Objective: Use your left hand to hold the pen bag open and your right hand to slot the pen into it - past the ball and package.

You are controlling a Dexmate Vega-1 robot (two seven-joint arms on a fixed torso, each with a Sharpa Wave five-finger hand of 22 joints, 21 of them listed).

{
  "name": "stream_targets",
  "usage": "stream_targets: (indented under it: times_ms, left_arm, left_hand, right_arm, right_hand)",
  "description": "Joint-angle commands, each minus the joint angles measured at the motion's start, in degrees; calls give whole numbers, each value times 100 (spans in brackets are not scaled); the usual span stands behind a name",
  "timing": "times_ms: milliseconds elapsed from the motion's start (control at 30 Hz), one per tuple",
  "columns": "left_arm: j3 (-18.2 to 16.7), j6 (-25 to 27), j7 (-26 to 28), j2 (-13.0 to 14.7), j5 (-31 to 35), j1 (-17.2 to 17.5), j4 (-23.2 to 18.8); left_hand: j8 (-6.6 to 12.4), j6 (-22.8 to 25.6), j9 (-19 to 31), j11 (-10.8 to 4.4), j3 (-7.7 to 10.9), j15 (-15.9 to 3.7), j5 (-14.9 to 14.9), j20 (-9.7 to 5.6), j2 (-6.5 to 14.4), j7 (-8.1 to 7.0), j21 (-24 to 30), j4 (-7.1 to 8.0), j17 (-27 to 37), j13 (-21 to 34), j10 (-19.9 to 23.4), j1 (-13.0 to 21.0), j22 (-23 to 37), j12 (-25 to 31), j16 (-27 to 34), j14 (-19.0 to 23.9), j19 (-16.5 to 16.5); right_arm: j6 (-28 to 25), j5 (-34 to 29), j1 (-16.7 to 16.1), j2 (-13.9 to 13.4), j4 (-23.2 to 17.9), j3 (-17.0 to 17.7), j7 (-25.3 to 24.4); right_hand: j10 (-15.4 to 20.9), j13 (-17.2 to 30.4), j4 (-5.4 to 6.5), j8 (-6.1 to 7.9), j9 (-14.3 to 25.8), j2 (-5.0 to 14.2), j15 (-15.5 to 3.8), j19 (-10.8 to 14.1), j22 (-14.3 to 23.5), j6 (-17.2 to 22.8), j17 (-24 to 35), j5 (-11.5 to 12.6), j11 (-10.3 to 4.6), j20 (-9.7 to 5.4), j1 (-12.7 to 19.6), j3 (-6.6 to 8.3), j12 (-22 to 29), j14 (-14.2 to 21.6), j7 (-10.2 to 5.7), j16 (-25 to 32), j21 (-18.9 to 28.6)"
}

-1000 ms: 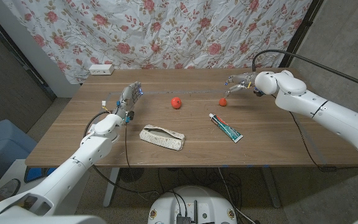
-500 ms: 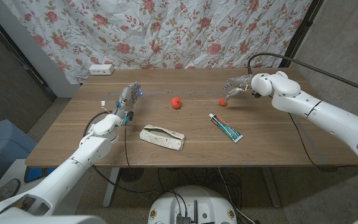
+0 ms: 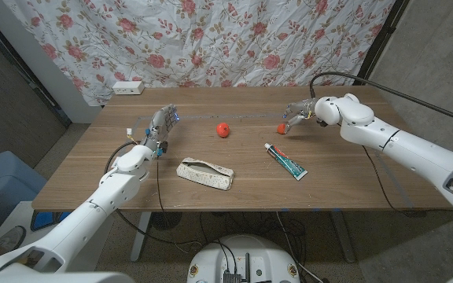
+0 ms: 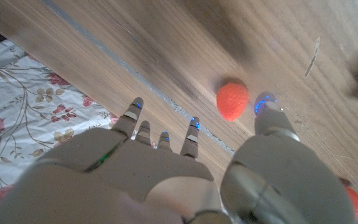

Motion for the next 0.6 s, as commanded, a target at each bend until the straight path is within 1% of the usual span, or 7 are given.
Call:
stream_targets:
  times_ms: [33, 300, 367, 500, 600]
  left_arm:
    - [-5, -6, 28, -9, -18, 28, -11]
    - [4, -1, -29, -66, -86, -14, 65]
    - [11, -51, -104, -74, -94, -35, 115]
    - [22, 29, -72, -47, -81, -54, 94]
    - [21, -6, -122, -50, -92, -66, 129]
  left_hand:
    - [-17, 28, 24, -19, 30, -11, -9, 8, 312, -3, 17, -8, 20, 26, 30, -35, 24, -12, 6, 44, 54]
    - [-20, 32, 25, -25, 39, -11, -10, 12, 312, -6, 16, -14, 20, 26, 39, -40, 24, -14, 3, 51, 60]
    - [-20, 33, 25, -29, 41, -13, -10, 13, 313, -4, 15, -15, 20, 26, 45, -41, 24, -13, 4, 56, 60]
    - [-20, 37, 25, -44, 45, -21, -10, 17, 314, -4, 15, -17, 20, 26, 48, -43, 24, -15, 4, 62, 64]
    - [-20, 40, 25, -48, 47, -18, -10, 21, 315, -5, 14, -18, 21, 26, 49, -45, 24, -16, 4, 66, 63]
  right_arm:
    - [42, -103, 20, 121, 220, -103, -104]
    - [11, -220, -36, 164, 270, -158, -323]
    - [2, -216, -41, 174, 277, -162, -322]
    - [19, -229, -54, 185, 296, -176, -378]
    - [26, -234, -52, 200, 313, -190, -385]
  right_hand:
    - [39, 24, -2, 78, 16, -39, -22, 53, 15, 81, 10, -10, -6, -11, 56, 46, 55, 39, -16, 55, 56]
    - [162, 24, 13, 172, 32, -45, -72, 166, 16, 241, 17, -16, -25, -20, 150, 56, 85, 160, -61, 97, 72]
    - [186, 23, 16, 199, 36, -44, -94, 195, 16, 291, 19, -18, -37, -28, 174, 59, 89, 189, -66, 106, 76]
    - [251, 22, 19, 249, 42, -44, -135, 250, 16, 377, 22, -22, -42, -42, 224, 65, 102, 244, -106, 124, 81]
    - [267, 21, 20, 269, 45, -44, -123, 287, 15, 409, 23, -25, -39, -36, 252, 68, 101, 266, -126, 130, 86]
